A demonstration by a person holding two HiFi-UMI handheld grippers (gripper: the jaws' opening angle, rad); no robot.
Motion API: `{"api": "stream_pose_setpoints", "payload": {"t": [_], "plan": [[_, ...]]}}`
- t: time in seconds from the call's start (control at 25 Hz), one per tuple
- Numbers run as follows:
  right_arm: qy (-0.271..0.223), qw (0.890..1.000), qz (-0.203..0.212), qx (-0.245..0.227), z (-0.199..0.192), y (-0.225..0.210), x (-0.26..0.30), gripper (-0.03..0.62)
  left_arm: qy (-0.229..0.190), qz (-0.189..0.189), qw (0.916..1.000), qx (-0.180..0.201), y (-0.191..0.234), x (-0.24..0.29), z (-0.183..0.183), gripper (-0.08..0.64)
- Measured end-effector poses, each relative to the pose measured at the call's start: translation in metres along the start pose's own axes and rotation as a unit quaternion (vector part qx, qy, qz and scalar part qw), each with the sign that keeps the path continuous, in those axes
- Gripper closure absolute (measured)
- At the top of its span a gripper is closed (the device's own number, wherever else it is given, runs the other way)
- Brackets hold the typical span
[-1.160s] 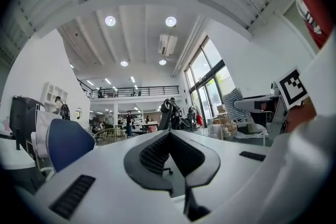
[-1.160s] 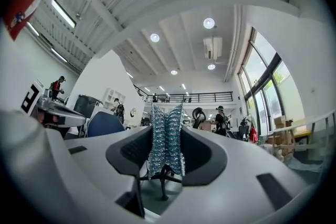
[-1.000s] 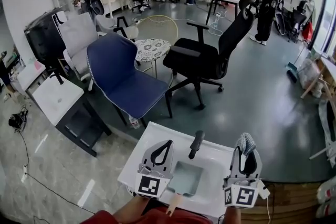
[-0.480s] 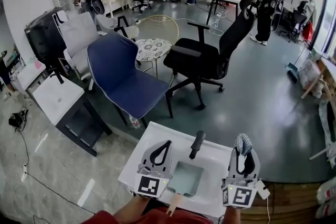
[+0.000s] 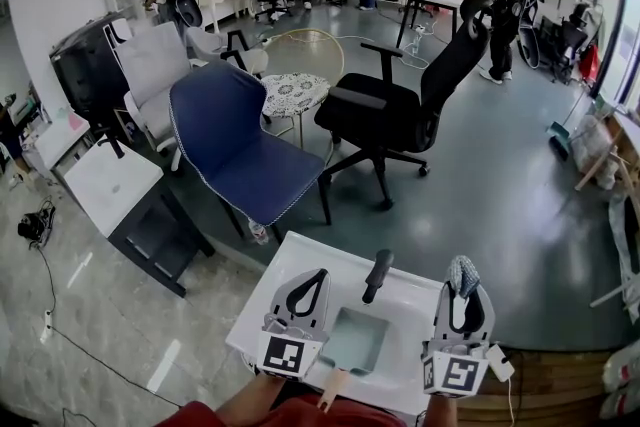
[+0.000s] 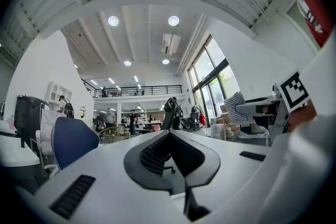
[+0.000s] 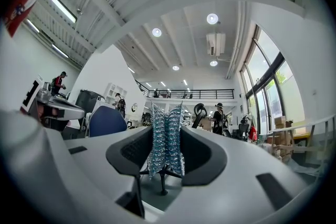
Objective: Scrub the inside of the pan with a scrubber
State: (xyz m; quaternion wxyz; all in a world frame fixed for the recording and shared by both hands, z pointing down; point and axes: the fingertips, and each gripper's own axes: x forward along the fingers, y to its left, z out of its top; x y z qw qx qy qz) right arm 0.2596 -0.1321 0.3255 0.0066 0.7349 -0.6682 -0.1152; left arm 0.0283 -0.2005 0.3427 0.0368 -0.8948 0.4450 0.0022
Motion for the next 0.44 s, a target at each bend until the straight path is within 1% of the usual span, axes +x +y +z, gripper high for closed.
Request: {"api": "stream_pose_setpoints", "payload": {"t": [0.44], "plan": [[0.003, 1.0, -0.001, -0.003, 0.0002, 0.0059, -0.0013, 0.422, -0.001, 0.002, 1.0, -0.001, 0.0043, -0.0045, 0.0018, 0.548]]}}
